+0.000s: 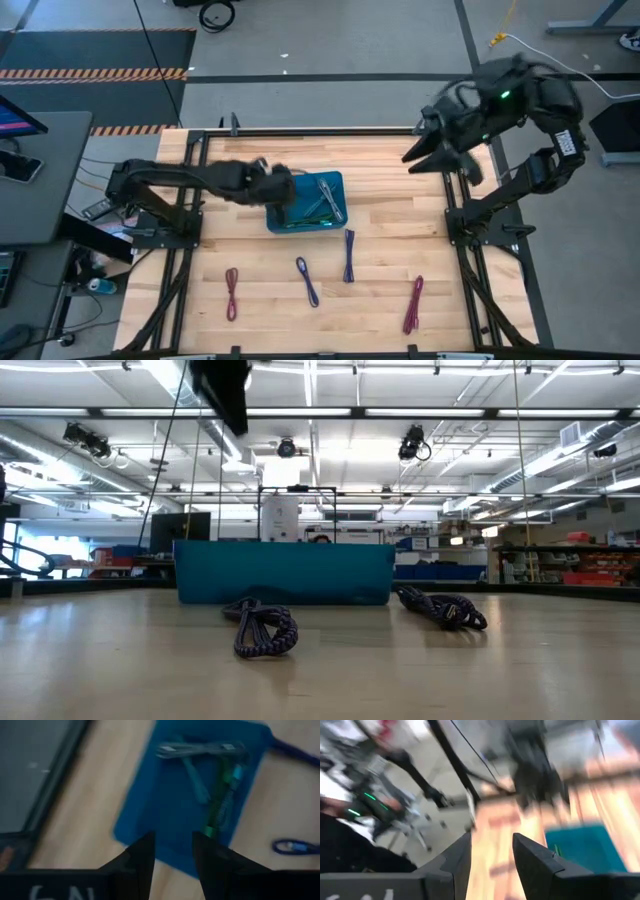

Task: Pick and place USB-C Cables
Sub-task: Put the right black pink charger cable into the blue bin

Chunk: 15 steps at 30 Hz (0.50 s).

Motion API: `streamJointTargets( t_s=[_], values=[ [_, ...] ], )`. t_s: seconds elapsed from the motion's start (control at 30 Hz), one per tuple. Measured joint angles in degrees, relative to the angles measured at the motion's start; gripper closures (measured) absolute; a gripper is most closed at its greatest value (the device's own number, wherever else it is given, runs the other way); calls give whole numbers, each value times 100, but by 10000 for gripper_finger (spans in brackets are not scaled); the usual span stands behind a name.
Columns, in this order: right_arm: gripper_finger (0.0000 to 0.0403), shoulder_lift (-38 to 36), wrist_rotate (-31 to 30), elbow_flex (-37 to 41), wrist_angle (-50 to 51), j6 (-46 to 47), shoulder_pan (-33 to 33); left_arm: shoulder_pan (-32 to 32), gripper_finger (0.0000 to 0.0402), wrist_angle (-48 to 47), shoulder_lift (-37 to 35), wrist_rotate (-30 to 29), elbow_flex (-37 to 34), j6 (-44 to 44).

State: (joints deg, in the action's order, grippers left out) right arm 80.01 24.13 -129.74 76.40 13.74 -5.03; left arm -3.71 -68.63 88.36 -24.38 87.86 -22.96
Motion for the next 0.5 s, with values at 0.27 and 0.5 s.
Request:
streamJointTargets(
  t_s=[0.27, 0.5],
  values=[
    [256, 5, -1121, 1186, 1300, 1863, 737, -58, 271, -2012, -2, -1488, 2253, -519],
    [257, -65, -1020, 2938, 1311, 3616, 1683, -205, 271, -2132, -241, -1899, 3248, -494]
  ],
)
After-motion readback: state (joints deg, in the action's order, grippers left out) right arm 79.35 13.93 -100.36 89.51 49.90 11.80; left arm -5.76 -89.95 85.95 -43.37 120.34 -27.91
